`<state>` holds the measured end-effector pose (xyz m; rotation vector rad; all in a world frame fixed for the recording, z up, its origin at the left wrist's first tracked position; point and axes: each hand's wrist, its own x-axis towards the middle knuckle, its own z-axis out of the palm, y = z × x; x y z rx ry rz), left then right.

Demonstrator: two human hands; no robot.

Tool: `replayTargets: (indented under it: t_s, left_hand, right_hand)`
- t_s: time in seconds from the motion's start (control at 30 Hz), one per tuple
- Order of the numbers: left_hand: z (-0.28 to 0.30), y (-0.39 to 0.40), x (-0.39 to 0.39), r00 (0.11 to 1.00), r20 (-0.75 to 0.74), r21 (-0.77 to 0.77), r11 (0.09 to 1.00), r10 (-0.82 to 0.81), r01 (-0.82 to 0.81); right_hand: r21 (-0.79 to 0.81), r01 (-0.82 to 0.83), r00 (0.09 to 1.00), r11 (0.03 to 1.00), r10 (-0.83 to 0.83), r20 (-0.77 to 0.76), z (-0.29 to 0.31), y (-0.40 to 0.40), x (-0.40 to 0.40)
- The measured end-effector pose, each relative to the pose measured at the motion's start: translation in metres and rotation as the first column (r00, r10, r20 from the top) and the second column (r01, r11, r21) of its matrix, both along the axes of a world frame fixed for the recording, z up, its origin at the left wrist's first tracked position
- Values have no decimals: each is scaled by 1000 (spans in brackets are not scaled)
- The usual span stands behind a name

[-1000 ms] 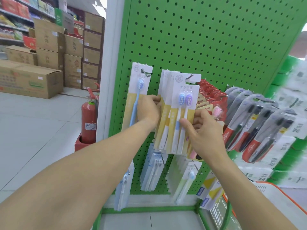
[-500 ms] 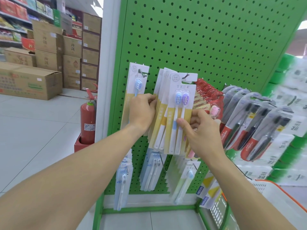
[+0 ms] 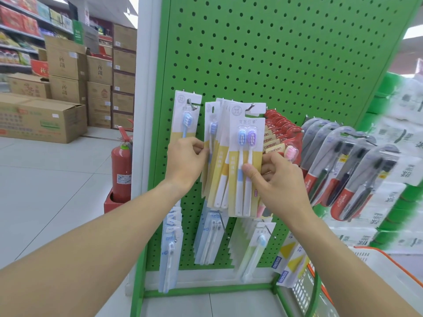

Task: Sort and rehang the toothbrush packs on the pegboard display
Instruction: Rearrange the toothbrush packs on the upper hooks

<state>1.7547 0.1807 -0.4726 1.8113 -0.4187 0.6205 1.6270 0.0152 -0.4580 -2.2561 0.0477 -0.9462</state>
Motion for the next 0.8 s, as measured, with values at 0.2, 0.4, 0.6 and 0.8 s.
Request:
replayTargets:
  t_s: [0.2,0.4,0.6,0.8]
  left_hand:
    - [-24,25,-21,1000,7,3,1000,2,-2]
    - [-32,55,-62,990,140,46,998,30,-37]
    - [-44,68,-110,955,-62,152,943,-291,297]
    - [-70,52,-158,620,-537,191,634,-572,750]
  right_hand:
    - [-121,71,997,990,-71,-2,-4,-1,1]
    - [-293,141,984,946,-165,-61,-4,4,-6]
    - [-139,-94,992,986,81,-101,-12,10,-35]
    - [143,-324,930,935,342,-134,-42,-3,-65]
